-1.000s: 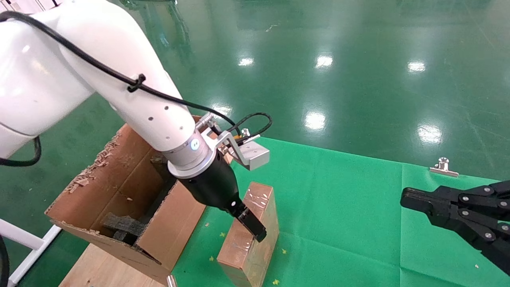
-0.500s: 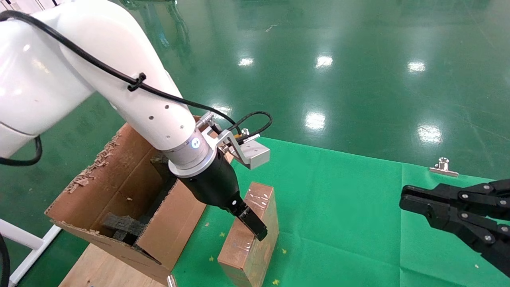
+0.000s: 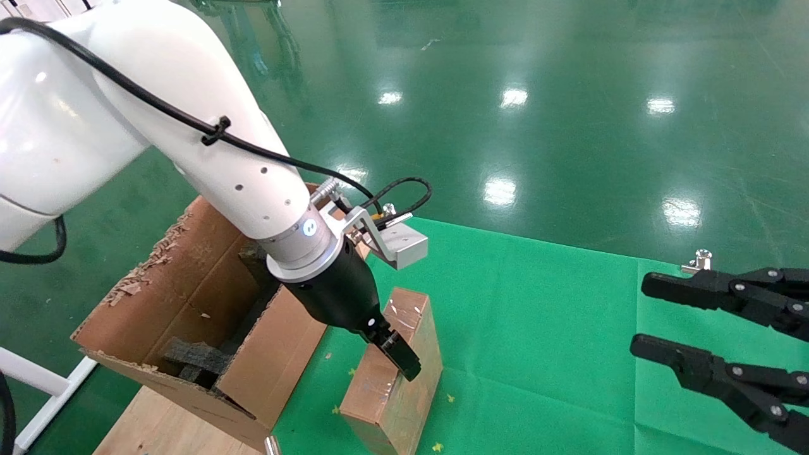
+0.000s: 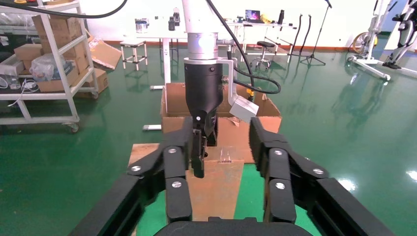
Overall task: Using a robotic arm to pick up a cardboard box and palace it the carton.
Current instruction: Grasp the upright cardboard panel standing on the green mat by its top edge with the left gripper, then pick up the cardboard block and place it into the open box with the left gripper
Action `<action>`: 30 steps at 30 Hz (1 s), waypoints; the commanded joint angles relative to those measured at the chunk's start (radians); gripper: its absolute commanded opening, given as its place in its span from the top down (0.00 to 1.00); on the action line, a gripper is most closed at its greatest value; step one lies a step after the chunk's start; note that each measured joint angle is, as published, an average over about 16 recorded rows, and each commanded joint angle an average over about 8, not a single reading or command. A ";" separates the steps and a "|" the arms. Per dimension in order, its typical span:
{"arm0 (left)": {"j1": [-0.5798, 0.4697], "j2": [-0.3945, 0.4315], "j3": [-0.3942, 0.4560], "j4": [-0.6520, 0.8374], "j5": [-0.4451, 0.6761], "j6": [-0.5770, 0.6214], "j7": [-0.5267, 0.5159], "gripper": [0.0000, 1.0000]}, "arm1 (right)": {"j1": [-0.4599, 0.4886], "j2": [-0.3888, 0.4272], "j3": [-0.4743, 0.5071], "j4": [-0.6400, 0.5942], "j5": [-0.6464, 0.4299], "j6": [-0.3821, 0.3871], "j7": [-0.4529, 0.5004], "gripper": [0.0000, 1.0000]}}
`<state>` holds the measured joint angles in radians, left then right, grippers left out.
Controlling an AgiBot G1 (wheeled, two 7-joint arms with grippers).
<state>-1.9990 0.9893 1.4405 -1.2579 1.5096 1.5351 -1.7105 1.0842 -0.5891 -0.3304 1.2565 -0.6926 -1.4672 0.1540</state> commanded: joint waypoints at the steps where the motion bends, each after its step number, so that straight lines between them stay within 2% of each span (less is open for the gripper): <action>1: 0.000 0.000 0.000 0.000 0.000 0.000 0.000 1.00 | 0.000 0.000 0.000 0.000 0.000 0.000 0.000 0.00; 14: -0.021 -0.026 -0.015 -0.007 -0.001 -0.007 0.016 1.00 | 0.000 0.000 0.000 0.000 0.000 0.000 0.000 0.00; 23: -0.174 -0.200 -0.116 -0.030 -0.019 -0.029 0.144 1.00 | 0.000 0.000 0.000 0.000 0.000 0.000 0.000 0.00; 30: -0.344 -0.340 -0.151 -0.033 0.070 0.023 0.255 1.00 | 0.000 0.000 0.000 0.000 0.000 0.000 0.000 0.00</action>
<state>-2.3245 0.6543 1.3088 -1.2865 1.5797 1.5518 -1.4577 1.0843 -0.5891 -0.3306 1.2564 -0.6924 -1.4672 0.1539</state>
